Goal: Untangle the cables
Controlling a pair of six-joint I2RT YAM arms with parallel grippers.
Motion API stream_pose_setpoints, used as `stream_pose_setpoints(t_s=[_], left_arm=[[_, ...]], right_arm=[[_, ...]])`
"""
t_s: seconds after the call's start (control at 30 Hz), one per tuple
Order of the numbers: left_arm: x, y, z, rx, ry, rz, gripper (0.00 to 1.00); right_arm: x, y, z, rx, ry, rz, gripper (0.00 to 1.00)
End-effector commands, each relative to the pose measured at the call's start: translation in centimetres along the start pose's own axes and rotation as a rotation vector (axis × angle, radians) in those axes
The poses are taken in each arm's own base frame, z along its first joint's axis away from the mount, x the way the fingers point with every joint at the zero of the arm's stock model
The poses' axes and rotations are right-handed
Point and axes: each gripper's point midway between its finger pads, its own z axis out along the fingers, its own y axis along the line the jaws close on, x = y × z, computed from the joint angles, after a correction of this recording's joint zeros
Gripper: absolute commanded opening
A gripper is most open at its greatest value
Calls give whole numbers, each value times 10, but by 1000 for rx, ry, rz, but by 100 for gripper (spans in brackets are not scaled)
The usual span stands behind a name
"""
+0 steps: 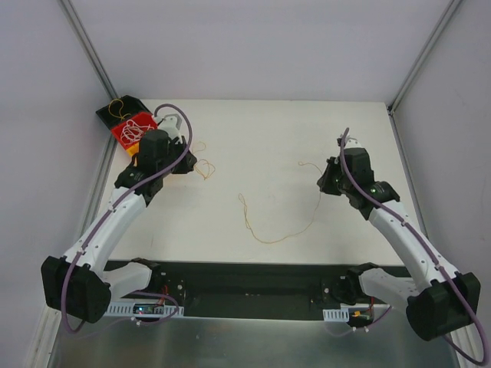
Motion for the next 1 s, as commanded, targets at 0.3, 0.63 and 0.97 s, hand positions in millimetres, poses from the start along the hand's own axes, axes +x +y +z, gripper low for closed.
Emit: stream_pose_setpoints(t_s=[0.3,0.63,0.97], left_arm=[[-77,22,-43,31,-128,-100,0],[-170,164,-8,-408,-351,-478,0],[-234,296,76,-419,-717,-746,0]], right_arm=[[60,70,51,-256,222,-54,0],[83,71,75,-255,283,-69,0],[88,74,84,-286,320,-55,0]])
